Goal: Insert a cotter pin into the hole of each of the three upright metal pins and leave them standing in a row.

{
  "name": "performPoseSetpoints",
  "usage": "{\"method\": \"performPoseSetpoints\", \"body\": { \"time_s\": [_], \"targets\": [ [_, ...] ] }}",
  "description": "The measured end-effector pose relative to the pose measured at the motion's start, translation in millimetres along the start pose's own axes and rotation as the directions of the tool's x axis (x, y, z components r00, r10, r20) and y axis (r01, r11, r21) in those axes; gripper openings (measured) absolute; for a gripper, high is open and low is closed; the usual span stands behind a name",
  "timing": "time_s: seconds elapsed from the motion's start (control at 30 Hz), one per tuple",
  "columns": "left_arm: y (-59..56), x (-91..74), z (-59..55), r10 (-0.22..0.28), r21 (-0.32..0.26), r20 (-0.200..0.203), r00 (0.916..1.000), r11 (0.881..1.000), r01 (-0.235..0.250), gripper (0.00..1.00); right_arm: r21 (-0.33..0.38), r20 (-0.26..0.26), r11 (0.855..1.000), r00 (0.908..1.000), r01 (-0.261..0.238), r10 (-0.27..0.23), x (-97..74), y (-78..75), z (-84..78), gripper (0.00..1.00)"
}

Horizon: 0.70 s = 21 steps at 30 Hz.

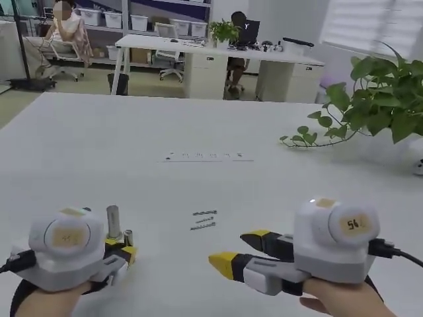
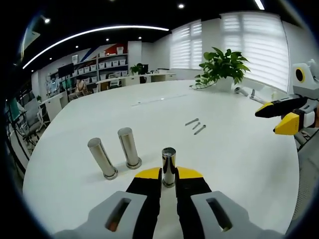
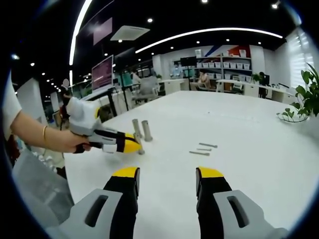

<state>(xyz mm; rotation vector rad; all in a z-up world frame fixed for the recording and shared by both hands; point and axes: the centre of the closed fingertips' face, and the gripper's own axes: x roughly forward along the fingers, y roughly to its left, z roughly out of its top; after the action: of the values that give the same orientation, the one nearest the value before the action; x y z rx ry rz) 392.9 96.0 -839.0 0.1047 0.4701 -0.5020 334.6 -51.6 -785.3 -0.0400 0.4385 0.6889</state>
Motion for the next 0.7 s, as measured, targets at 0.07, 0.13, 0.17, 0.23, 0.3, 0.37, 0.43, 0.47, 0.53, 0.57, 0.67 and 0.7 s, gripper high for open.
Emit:
{"method": "performPoseSetpoints", "body": {
  "time_s": [0.07,0.13,0.17,0.23,0.3,0.37,0.43,0.47,0.53,0.57,0.67,0.7],
  "targets": [
    [2.1,-0.7,1.4,0.003,0.001,0.004,1.0000,1.000,-0.003,0.13,-0.001,0.002,1.000,1.0000,-0.002,0.002,-0.1,-0.3,1.4,0.47],
    [5.0,-1.8,3.1,0.009,0.007,0.007,0.9999,1.000,-0.009,0.16,-0.007,0.003,1.000,1.0000,-0.004,0.004,-0.1,-0.8,3.3,0.47],
    [5.4,-3.3,3.8,0.010,0.009,0.007,0.9999,1.000,-0.010,0.17,-0.013,0.003,1.000,1.0000,-0.005,0.005,-0.1,-1.4,4.6,0.47],
    [6.9,-7.0,5.2,0.012,0.008,0.009,0.9999,1.000,-0.012,0.23,-0.021,0.004,1.000,1.0000,-0.006,0.006,0.6,-2.6,7.3,0.47],
    [6.1,-10.5,5.4,0.007,0.021,0.006,1.0000,1.000,-0.007,0.25,-0.027,0.001,1.000,0.9999,-0.010,0.010,1.3,-2.8,9.1,0.47],
    [5.0,-13.7,4.7,0.006,0.043,0.004,1.0000,0.999,-0.007,0.29,-0.041,-0.004,0.999,0.9999,-0.016,0.016,2.7,-3.2,11.1,0.47],
    [2.9,-16.2,4.2,-0.002,0.048,0.002,1.0000,0.999,0.002,0.33,-0.050,-0.015,0.998,0.9996,-0.023,0.022,4.1,-3.9,12.5,0.47],
    [1.7,-17.3,4.4,-0.009,0.049,0.004,1.0000,0.999,0.009,0.34,-0.051,-0.020,0.998,0.9995,-0.026,0.025,4.7,-4.1,13.1,0.48],
    [-1.1,-21.8,6.9,-0.013,0.072,0.010,0.9999,0.997,0.013,0.37,-0.065,-0.034,0.997,0.9988,-0.036,0.034,6.6,-4.7,13.7,0.48],
    [-2.3,-24.6,8.4,-0.016,0.073,0.014,0.9998,0.997,0.015,0.38,-0.082,-0.050,0.995,0.9978,-0.049,0.045,8.0,-4.8,12.9,0.49],
    [0.0,-27.7,10.5,-0.017,0.049,0.020,0.9997,0.999,0.016,0.44,-0.114,-0.074,0.991,0.9954,-0.069,0.061,11.6,-6.5,12.0,0.50],
    [0.3,-30.3,10.7,-0.012,0.046,0.014,0.9998,0.999,0.011,0.45,-0.117,-0.082,0.990,0.9946,-0.073,0.064,12.6,-7.7,11.7,0.50]
  ]
}}
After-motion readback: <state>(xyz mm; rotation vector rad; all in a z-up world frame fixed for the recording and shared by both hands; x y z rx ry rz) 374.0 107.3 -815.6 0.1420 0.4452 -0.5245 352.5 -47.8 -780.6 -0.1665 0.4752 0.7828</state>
